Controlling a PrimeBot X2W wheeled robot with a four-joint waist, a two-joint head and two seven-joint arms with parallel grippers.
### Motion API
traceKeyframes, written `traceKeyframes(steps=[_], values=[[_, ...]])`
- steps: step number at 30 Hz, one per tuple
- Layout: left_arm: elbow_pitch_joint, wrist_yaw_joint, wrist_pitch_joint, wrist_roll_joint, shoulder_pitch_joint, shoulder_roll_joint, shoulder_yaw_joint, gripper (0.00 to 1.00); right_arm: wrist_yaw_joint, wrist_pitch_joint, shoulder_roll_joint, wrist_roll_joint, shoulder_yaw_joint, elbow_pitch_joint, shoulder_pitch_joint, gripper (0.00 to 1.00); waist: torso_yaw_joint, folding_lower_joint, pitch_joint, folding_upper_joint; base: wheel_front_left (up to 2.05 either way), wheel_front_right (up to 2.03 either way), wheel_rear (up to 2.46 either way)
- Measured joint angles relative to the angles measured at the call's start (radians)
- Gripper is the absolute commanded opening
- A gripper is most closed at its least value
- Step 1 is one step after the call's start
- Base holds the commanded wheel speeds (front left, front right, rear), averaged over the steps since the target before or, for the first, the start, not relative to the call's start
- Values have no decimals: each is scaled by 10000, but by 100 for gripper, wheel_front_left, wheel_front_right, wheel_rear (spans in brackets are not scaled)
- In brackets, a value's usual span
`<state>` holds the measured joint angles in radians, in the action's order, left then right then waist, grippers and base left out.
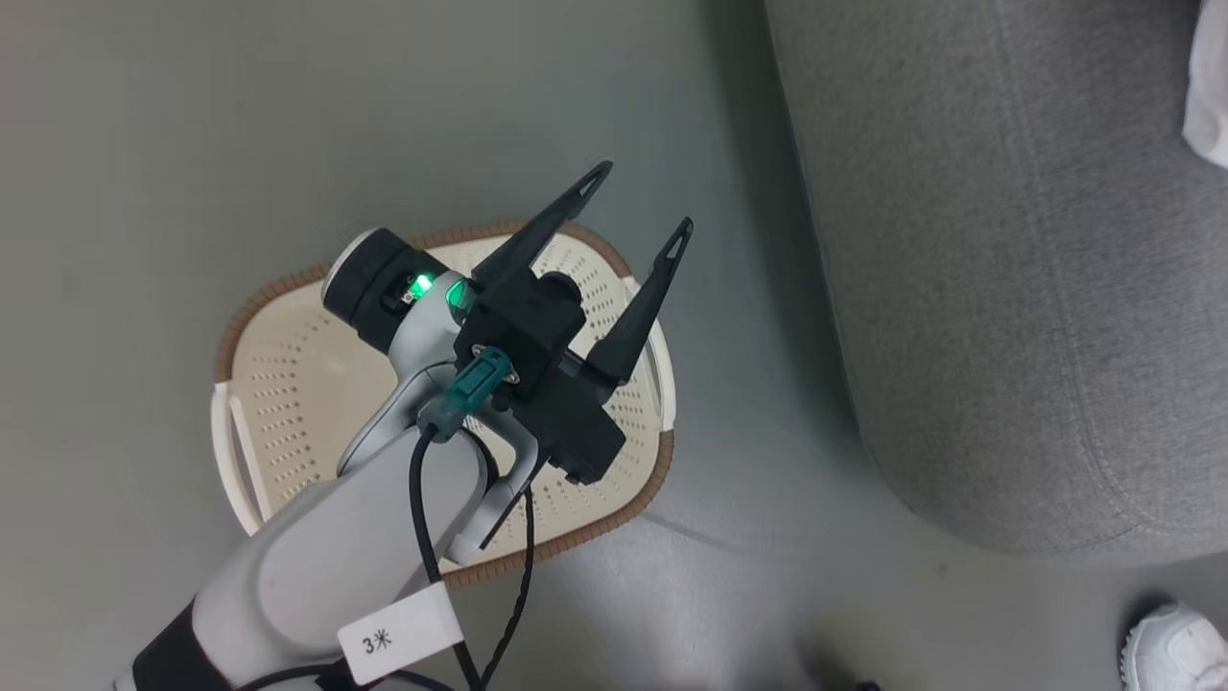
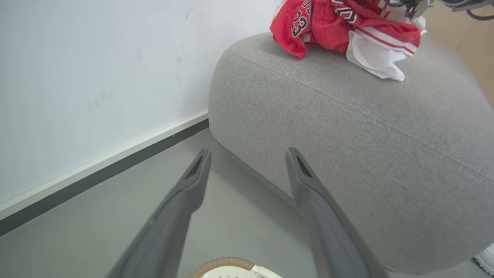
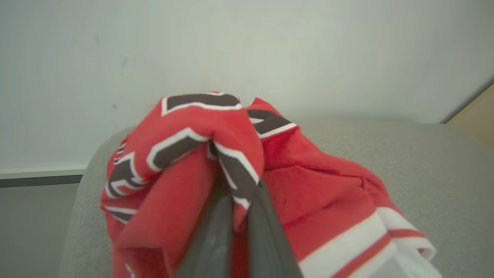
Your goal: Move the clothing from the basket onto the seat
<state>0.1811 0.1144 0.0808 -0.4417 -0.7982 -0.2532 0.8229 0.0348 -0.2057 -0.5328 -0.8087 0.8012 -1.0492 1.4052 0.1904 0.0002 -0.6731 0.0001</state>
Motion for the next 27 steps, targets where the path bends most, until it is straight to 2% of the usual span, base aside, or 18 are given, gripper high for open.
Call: traceKeyframes(steps=[1, 6, 14, 27], values=[[35, 0, 2, 25, -10, 2, 4, 100, -10, -33, 88, 0, 0, -36, 0, 100, 21, 0, -101, 1, 0, 0, 0], [257, 2, 161, 35, -14, -10, -92, 100, -295, -261, 426, -21, -21, -174, -37, 100, 212, -1, -317, 0, 0, 0, 0], [692, -2, 523, -63, 37, 82, -161, 100, -711, -431, 491, 13, 58, -238, -568, 100, 368, -2, 216, 0, 0, 0, 0], [1528, -6, 1116, -593, 523, 324, -470, 100, -922, -481, 587, 100, 48, 92, -1799, 100, 405, -4, 1734, -3, 0, 0, 0]])
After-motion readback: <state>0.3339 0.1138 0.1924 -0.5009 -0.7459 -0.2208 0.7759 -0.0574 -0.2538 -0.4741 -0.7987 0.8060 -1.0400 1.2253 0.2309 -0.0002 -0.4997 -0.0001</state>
